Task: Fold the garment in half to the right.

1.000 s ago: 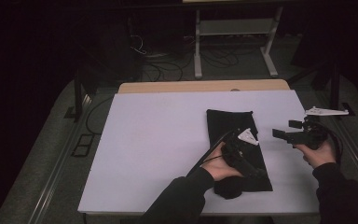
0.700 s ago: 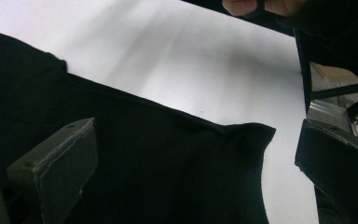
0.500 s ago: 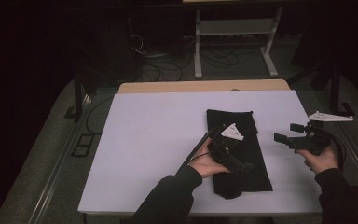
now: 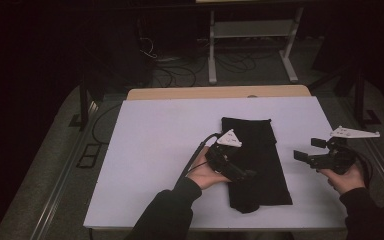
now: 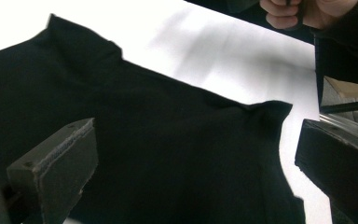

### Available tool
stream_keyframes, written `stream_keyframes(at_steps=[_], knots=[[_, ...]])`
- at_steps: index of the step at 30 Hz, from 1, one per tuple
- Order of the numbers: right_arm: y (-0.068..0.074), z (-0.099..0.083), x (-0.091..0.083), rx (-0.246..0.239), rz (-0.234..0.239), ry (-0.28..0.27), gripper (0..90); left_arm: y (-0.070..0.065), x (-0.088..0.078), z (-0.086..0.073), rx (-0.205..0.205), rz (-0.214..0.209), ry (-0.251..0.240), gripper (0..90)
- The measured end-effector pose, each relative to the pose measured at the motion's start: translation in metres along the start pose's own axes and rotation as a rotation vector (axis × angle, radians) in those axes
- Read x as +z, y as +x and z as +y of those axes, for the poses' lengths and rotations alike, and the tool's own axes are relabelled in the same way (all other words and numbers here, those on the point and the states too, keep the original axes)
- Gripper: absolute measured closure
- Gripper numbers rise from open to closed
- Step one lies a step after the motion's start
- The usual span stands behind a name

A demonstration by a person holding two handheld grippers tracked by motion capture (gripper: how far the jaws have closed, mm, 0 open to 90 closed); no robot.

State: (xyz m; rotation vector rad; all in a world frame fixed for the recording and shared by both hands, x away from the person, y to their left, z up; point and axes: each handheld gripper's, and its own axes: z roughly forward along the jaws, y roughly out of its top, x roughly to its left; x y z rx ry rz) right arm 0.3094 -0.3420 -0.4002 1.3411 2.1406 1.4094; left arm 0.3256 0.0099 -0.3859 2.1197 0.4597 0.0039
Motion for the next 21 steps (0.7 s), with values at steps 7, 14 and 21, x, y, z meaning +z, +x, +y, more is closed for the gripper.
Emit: stream_keyframes(at_steps=[7, 14, 21], knots=[[0.002, -0.005, -0.005, -0.005, -0.002, -0.001, 0.0, 0.009, -0.020, -0.011, -0.015, 0.019, -0.012, 0.0], [0.004, -0.009, -0.007, -0.007, 0.000, 0.002, 0.0, 0.018, -0.038, -0.020, -0.041, 0.048, -0.033, 0.0], [0.005, -0.015, -0.006, -0.021, 0.002, 0.021, 0.0, 0.021, -0.051, -0.027, -0.048, 0.063, -0.046, 0.0]])
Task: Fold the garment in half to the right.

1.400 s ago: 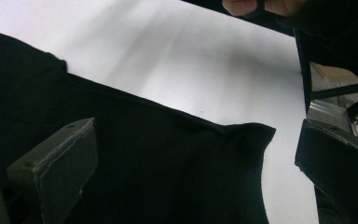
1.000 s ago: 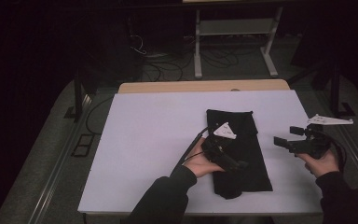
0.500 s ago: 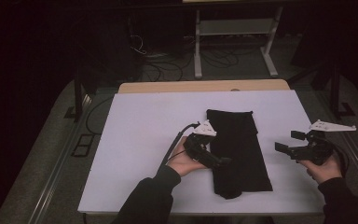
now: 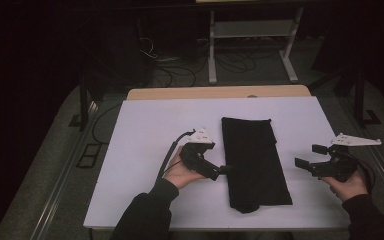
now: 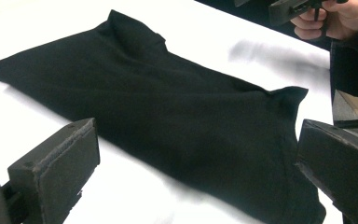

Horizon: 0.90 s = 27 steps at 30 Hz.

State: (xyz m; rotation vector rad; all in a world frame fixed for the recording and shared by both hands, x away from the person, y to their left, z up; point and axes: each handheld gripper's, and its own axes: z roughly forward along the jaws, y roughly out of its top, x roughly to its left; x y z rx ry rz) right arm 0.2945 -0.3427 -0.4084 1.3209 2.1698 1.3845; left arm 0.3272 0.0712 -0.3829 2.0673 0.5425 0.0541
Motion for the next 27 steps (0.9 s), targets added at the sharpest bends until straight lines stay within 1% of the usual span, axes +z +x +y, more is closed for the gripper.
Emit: stream_keyframes(at_steps=[3, 4, 8, 11, 14, 15, 18, 27], knots=[[0.001, -0.002, -0.001, 0.001, -0.001, -0.004, 0.0, 0.003, -0.004, -0.003, -0.003, 0.010, 0.000, 0.0], [0.002, -0.002, -0.001, 0.001, 0.001, -0.004, 0.0, 0.004, -0.006, -0.004, -0.011, 0.015, -0.009, 0.0], [0.003, -0.004, -0.004, 0.000, 0.005, -0.008, 0.0, 0.007, -0.012, -0.008, -0.022, 0.032, -0.020, 0.0], [0.003, -0.005, -0.005, -0.006, 0.004, -0.014, 0.0, 0.010, -0.017, -0.011, -0.025, 0.040, -0.020, 0.0], [0.004, -0.005, -0.006, -0.002, 0.005, -0.012, 0.0, 0.011, -0.020, -0.014, -0.030, 0.045, -0.026, 0.0], [0.004, -0.006, -0.006, -0.001, 0.006, -0.011, 0.0, 0.013, -0.023, -0.017, -0.037, 0.054, -0.032, 0.0], [0.004, -0.007, -0.006, -0.001, 0.003, -0.008, 0.0, 0.015, -0.028, -0.022, -0.044, 0.063, -0.039, 0.0], [0.004, -0.008, -0.006, -0.004, 0.003, -0.004, 0.0, 0.023, -0.045, -0.035, -0.058, 0.096, -0.056, 0.0]])
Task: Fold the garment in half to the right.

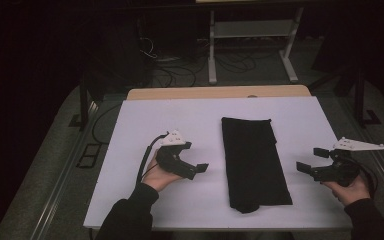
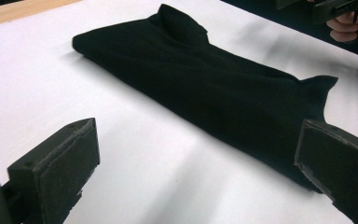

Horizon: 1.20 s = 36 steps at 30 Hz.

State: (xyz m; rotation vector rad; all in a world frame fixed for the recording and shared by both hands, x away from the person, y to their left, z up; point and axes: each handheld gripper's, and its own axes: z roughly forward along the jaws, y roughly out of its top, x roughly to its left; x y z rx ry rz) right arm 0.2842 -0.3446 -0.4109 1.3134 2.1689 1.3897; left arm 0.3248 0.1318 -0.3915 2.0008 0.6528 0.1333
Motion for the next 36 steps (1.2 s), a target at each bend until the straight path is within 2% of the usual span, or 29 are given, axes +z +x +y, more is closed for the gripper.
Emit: stream_keyframes(at_steps=[9, 23, 36], knots=[[0.000, -0.001, 0.000, 0.001, 0.001, 0.000, 0.0, 0.008, -0.017, -0.012, -0.010, 0.037, -0.015, 0.0], [0.000, -0.001, 0.000, -0.001, -0.001, 0.003, 0.0, 0.022, -0.047, -0.045, -0.065, 0.100, -0.046, 0.0], [0.000, -0.002, 0.000, 0.002, 0.000, 0.002, 0.0, 0.036, -0.089, -0.073, -0.107, 0.206, -0.118, 0.0]])
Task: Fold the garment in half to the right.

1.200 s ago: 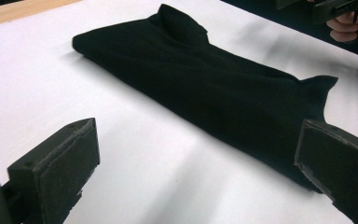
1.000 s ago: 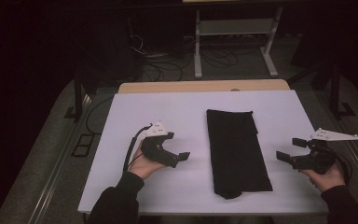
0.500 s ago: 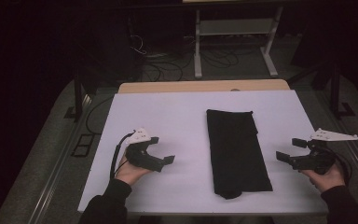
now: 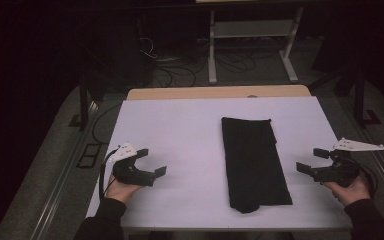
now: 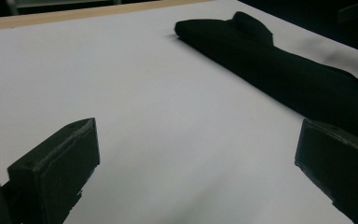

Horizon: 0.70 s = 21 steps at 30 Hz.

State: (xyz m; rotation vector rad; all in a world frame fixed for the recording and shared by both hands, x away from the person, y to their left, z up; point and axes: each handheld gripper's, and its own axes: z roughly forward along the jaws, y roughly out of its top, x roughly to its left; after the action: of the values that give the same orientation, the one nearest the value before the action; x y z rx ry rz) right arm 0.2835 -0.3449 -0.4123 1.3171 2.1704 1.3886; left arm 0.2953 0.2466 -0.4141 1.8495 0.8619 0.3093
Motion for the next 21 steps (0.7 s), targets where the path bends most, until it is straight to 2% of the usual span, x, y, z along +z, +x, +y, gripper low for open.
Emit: stream_keyframes(at_steps=[9, 13, 17, 21], knots=[[0.000, 0.000, 0.001, -0.001, -0.001, 0.001, 0.0, 0.014, -0.020, -0.014, -0.036, 0.076, -0.023, 0.0], [0.001, 0.000, 0.002, -0.006, 0.001, 0.005, 0.0, 0.015, -0.023, -0.019, -0.028, 0.107, 0.002, 0.0], [0.000, -0.001, 0.002, -0.005, -0.001, 0.005, 0.0, 0.017, -0.028, -0.021, -0.035, 0.130, -0.004, 0.0], [-0.001, -0.001, 0.003, -0.003, 0.001, 0.008, 0.0, 0.018, -0.028, -0.022, -0.035, 0.140, 0.017, 0.0]])
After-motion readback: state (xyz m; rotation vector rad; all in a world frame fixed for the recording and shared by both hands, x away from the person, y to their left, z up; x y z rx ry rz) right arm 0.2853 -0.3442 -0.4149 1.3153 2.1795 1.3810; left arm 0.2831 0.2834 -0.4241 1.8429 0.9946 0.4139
